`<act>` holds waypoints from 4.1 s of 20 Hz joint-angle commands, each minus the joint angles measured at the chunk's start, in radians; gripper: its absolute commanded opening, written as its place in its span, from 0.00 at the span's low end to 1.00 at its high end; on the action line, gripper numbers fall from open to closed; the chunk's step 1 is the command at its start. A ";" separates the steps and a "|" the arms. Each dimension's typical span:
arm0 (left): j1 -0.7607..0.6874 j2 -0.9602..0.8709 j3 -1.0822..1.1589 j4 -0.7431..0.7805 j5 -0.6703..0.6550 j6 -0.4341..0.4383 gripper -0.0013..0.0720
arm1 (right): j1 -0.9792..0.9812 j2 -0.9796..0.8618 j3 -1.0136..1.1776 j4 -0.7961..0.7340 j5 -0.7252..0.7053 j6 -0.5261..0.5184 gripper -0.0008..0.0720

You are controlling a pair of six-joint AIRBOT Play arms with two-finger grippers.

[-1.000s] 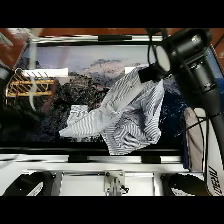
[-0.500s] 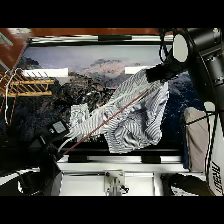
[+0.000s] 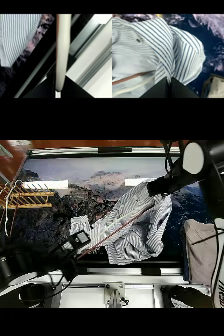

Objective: Fold the shirts.

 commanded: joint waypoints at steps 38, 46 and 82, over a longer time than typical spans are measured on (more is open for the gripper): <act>0.072 -0.282 -0.007 -0.608 0.625 0.313 0.08 | 0.182 0.213 0.001 0.214 0.188 -0.020 0.80; 0.072 -0.282 -0.005 -0.603 0.589 0.328 0.08 | -0.251 0.319 0.001 -0.062 0.106 -0.074 0.80; 0.499 -0.290 0.085 -0.532 0.398 0.713 0.08 | -0.367 -0.294 -0.006 0.507 0.095 -1.397 0.43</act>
